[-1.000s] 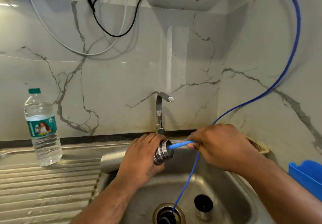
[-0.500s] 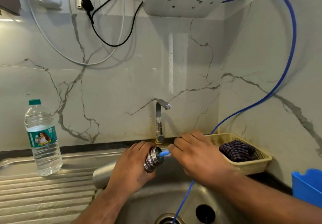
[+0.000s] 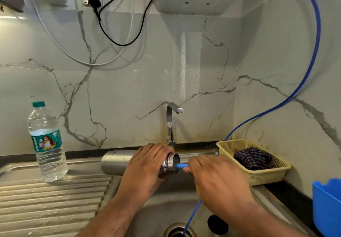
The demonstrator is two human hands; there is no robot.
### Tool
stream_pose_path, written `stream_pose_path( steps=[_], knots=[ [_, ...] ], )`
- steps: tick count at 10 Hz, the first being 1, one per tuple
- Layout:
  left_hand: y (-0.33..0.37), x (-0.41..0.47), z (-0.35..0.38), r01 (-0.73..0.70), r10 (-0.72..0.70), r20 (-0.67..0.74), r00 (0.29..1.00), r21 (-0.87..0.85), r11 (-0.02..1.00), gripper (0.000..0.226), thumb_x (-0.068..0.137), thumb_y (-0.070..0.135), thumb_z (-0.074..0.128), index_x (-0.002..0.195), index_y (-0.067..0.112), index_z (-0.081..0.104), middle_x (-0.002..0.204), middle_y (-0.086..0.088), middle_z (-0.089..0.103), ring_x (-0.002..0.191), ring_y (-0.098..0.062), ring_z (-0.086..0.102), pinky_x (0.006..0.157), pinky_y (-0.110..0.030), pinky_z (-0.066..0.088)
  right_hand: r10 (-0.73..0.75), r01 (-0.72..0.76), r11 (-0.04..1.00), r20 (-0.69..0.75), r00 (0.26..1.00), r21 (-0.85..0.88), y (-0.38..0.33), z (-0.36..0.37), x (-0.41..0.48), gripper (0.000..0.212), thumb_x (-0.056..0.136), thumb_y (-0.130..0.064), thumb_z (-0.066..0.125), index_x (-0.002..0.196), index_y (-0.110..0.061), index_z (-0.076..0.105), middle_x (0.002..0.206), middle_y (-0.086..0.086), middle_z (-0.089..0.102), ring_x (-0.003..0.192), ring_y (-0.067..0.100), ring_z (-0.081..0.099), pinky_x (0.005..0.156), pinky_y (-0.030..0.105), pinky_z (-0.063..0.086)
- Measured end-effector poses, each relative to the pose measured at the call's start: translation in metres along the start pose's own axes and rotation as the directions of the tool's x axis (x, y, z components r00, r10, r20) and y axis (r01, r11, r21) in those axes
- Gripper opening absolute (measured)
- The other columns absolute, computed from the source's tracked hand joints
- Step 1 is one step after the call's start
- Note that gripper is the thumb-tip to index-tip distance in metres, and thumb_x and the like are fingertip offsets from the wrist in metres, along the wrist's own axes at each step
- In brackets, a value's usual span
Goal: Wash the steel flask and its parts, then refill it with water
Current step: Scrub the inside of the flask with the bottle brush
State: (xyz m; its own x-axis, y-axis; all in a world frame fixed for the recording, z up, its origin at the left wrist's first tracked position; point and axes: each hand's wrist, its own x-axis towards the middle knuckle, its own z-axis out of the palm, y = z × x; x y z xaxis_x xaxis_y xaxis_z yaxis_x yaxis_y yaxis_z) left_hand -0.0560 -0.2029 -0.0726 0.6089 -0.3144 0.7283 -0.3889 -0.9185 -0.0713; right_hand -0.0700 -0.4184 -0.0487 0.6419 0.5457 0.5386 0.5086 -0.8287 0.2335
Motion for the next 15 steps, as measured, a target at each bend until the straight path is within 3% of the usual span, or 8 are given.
stream_pose_path(
  steps=[2,3,4,5,6,7,9,15],
  knots=[
    [0.002,-0.001,0.001,-0.172,0.169,0.043,0.985,0.069,0.983,0.067,0.065,0.036,0.088,0.124,0.033,0.058,0.125,0.013,0.060,0.116,-0.009,0.056,0.110,-0.028,0.038,0.163,-0.639,0.289,0.621,0.767,0.713,0.000,-0.007,-0.006,0.040,0.108,-0.044,0.044,0.089,-0.017,0.067,0.057,-0.004,0.044,0.044,0.010,0.035,0.043,0.025,0.029],
    [0.008,0.001,0.005,-0.114,0.111,0.077,0.991,0.038,0.993,0.073,0.062,0.037,0.090,0.125,0.034,0.055,0.123,0.013,0.061,0.114,-0.009,0.058,0.106,-0.031,0.046,0.069,-0.122,0.975,0.273,0.960,0.184,0.004,0.003,-0.009,0.023,0.107,-0.047,0.043,0.111,-0.029,0.055,0.092,-0.005,0.061,0.075,0.016,0.061,0.061,0.034,0.047],
    [0.009,0.000,0.004,-0.086,0.084,0.086,0.993,0.017,0.996,0.075,0.059,0.035,0.092,0.125,0.033,0.055,0.121,0.012,0.063,0.113,-0.010,0.060,0.102,-0.035,0.052,0.015,-0.042,0.992,0.220,0.975,0.119,-0.002,0.006,-0.006,0.016,0.104,-0.042,0.053,0.105,-0.028,0.061,0.088,-0.004,0.061,0.072,0.018,0.062,0.058,0.038,0.047],
    [0.006,-0.001,0.001,-0.211,0.209,0.038,0.977,0.074,0.975,0.057,0.070,0.031,0.082,0.121,0.032,0.058,0.122,0.011,0.062,0.114,-0.010,0.057,0.107,-0.032,0.045,0.019,-0.757,0.118,0.761,0.649,0.643,0.001,0.009,-0.001,0.039,0.107,-0.040,0.047,0.096,-0.016,0.075,0.059,-0.001,0.041,0.043,0.011,0.037,0.041,0.028,0.034],
    [0.009,0.001,0.001,-0.227,0.226,0.027,0.974,0.096,0.969,0.052,0.072,0.031,0.076,0.121,0.032,0.058,0.122,0.011,0.061,0.114,-0.010,0.056,0.107,-0.031,0.042,-0.013,-0.689,0.175,0.701,0.713,0.704,0.013,0.014,0.004,0.045,0.108,-0.044,0.044,0.098,-0.014,0.077,0.058,-0.002,0.040,0.042,0.012,0.034,0.041,0.032,0.032],
    [0.009,0.002,0.004,-0.128,0.123,0.064,0.990,0.091,0.988,0.064,0.067,0.031,0.085,0.124,0.032,0.056,0.122,0.011,0.060,0.113,-0.011,0.058,0.106,-0.031,0.044,0.090,-0.189,0.922,0.289,0.953,0.337,0.012,0.011,0.006,0.045,0.103,-0.063,0.038,0.127,-0.033,0.061,0.094,-0.010,0.064,0.082,0.010,0.060,0.063,0.027,0.044],
    [0.021,0.002,0.003,0.039,-0.041,0.011,0.999,0.088,0.995,0.117,0.045,0.028,0.100,0.143,0.010,0.039,0.125,-0.008,0.061,0.109,-0.022,0.066,0.101,-0.037,0.051,-0.039,0.039,0.996,0.005,0.999,0.078,-0.008,0.013,0.027,0.114,0.086,-0.076,0.054,0.162,-0.020,-0.011,0.125,0.002,0.064,0.101,0.023,0.065,0.077,0.036,0.046],
    [0.004,-0.001,-0.033,0.246,-0.288,0.311,0.906,0.168,0.955,0.086,0.071,0.059,0.080,0.143,0.039,0.038,0.125,0.014,0.062,0.092,-0.004,0.049,0.081,-0.026,0.047,-0.212,0.279,0.910,-0.233,0.949,0.306,0.076,0.029,0.033,0.019,0.094,-0.034,0.069,0.111,-0.026,0.072,0.101,-0.010,0.068,0.091,0.014,0.061,0.080,0.040,0.052]
  ],
)
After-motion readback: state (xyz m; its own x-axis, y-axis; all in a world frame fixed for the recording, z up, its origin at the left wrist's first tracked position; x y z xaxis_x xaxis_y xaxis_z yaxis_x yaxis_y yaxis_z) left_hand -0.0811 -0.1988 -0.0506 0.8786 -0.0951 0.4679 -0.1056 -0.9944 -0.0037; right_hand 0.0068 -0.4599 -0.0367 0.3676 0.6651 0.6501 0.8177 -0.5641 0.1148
